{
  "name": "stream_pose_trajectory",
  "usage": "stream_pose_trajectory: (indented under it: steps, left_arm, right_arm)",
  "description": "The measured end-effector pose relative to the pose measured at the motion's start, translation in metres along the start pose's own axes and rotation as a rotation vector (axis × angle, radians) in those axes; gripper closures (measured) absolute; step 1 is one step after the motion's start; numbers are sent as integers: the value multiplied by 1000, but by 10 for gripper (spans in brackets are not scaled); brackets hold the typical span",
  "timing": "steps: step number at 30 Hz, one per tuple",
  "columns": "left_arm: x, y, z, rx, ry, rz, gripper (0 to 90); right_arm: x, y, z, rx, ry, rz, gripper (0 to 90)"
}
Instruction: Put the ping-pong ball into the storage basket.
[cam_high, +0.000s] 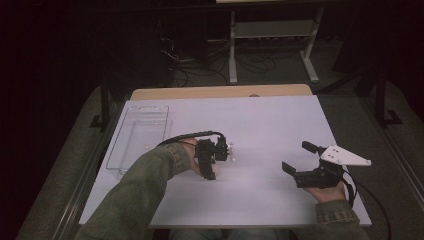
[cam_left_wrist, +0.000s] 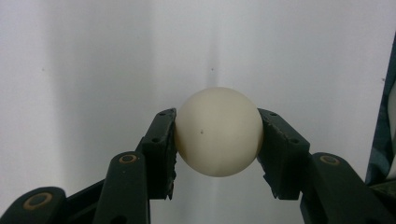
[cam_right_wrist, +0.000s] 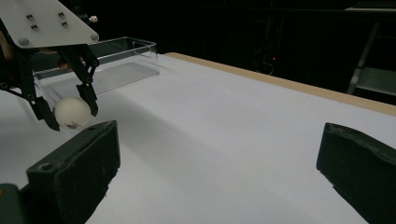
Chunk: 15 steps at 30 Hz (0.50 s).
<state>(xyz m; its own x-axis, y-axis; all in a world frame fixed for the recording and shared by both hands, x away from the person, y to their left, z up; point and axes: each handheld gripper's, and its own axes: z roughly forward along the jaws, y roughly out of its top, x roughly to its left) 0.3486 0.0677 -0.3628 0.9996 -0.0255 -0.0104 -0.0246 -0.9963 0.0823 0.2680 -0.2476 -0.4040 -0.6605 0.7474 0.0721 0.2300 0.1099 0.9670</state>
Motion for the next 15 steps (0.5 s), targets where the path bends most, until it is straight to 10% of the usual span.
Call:
stream_pose_trajectory:
  steps: [15]
  left_arm:
    - [2, -12, -23, -6, 22, -17, 514]
  right_arm:
    - [0, 0, 0, 2, 1, -2, 0]
